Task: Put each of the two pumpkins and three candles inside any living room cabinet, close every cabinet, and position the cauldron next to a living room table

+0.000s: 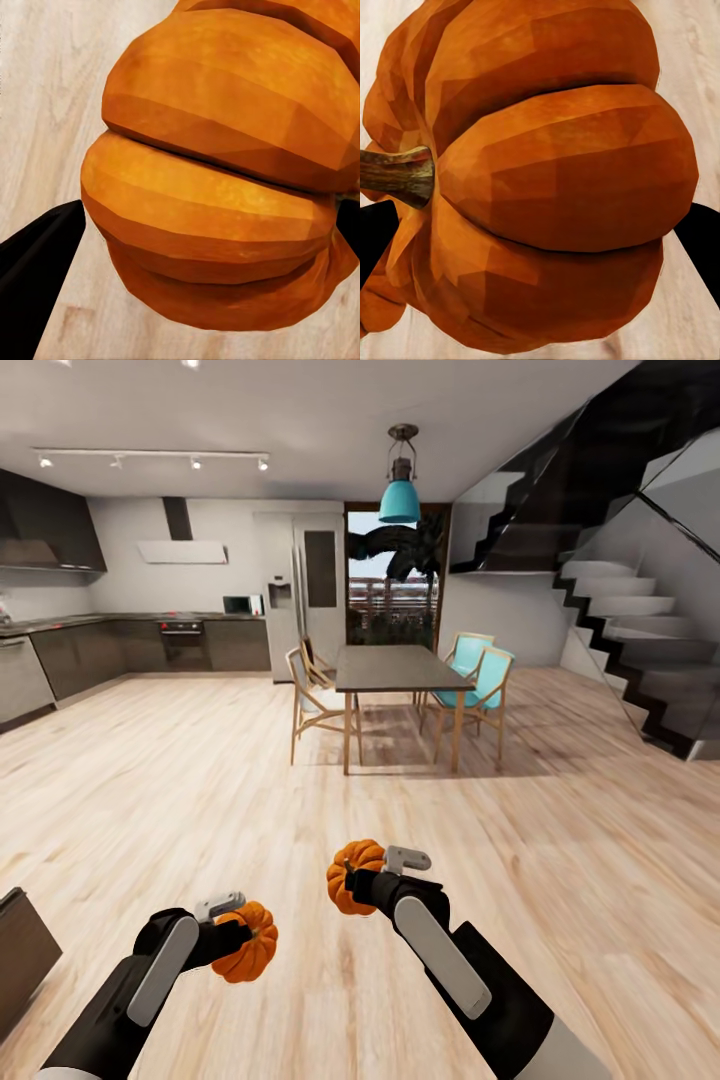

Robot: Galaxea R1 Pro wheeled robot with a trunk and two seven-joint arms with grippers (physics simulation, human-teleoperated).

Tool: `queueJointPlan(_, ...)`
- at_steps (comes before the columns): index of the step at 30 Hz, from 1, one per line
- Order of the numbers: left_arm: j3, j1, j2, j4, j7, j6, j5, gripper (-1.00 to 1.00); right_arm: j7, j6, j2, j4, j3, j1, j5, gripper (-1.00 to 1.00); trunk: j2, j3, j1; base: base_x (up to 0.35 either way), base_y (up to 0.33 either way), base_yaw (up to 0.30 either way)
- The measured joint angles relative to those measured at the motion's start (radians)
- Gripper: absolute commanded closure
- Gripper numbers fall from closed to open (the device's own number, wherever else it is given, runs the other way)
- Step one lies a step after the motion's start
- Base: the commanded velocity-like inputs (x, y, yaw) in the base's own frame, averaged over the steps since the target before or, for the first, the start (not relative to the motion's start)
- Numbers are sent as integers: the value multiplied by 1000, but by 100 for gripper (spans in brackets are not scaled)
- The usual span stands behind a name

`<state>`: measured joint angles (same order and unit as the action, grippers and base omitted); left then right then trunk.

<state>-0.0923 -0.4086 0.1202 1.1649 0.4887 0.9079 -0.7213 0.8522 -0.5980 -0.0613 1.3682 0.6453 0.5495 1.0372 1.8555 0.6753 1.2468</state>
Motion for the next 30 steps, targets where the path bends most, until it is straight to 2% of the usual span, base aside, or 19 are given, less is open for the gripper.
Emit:
queueJointPlan(20, 0, 0, 0, 0, 1, 0, 0, 100, -2, -15, 0, 0, -2, 0, 1, 100, 0, -2, 0, 333, 0, 11)
queueJointPlan(30, 0, 0, -1, 0, 0, 0, 1, 100, -2, -15, 0, -1, -1, 0, 1, 100, 0, -2, 0, 332, -4, 245)
